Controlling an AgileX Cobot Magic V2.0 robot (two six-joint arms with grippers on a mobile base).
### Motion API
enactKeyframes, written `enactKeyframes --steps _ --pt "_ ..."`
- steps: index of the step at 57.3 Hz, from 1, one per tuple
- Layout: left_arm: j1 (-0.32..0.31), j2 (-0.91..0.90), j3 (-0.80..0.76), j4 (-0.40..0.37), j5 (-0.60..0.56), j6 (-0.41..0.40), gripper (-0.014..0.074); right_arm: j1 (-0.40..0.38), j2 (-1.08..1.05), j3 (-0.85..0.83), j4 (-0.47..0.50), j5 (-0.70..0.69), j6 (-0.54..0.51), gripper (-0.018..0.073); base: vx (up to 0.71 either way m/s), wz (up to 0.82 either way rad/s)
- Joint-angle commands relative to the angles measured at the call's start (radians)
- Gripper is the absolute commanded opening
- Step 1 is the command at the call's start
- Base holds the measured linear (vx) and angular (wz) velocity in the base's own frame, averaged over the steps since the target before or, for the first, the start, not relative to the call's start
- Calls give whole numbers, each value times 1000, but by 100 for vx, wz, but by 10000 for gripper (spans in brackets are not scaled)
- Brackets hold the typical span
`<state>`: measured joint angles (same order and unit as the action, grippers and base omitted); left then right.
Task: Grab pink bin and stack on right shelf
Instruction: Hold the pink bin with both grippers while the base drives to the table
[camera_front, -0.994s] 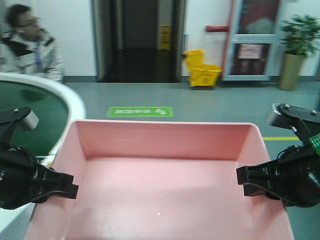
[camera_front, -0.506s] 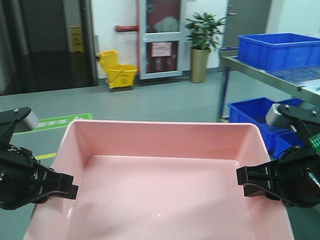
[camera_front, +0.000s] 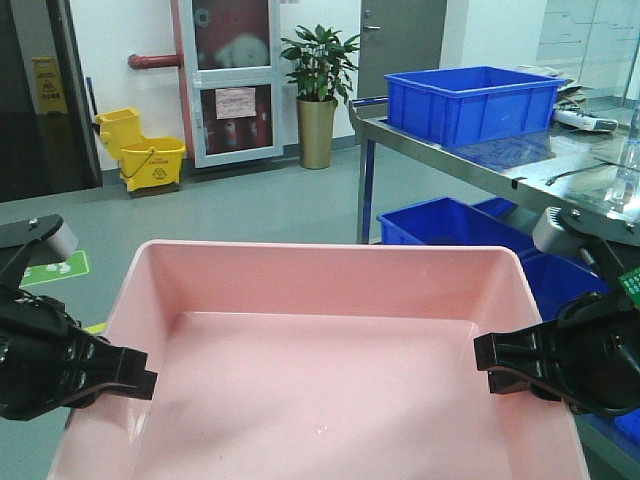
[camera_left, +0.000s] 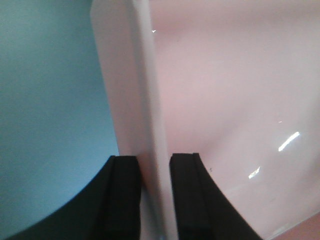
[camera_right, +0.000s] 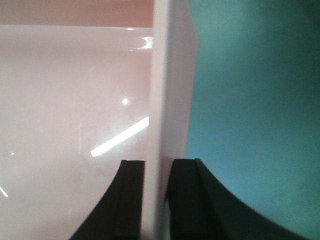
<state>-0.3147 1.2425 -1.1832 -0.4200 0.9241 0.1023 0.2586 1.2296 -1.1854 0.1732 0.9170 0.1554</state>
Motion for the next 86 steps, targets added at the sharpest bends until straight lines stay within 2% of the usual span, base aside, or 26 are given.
enactKeyframes --steps 1,52,68,86 --pt "-7 -35 -38 -81 -42 22 -1 -1 -29 -39 55 -83 -14 -8 36 -10" --pt "-7 -35 -38 -81 -42 22 -1 -1 -29 -39 54 -84 -14 -8 44 13" --pt "-7 -35 -38 -81 -42 22 -1 -1 -29 -39 54 -84 -14 -8 44 -33" --pt "-7 -35 -38 -81 -42 22 -1 -1 -29 -39 54 -84 -14 -8 43 -70"
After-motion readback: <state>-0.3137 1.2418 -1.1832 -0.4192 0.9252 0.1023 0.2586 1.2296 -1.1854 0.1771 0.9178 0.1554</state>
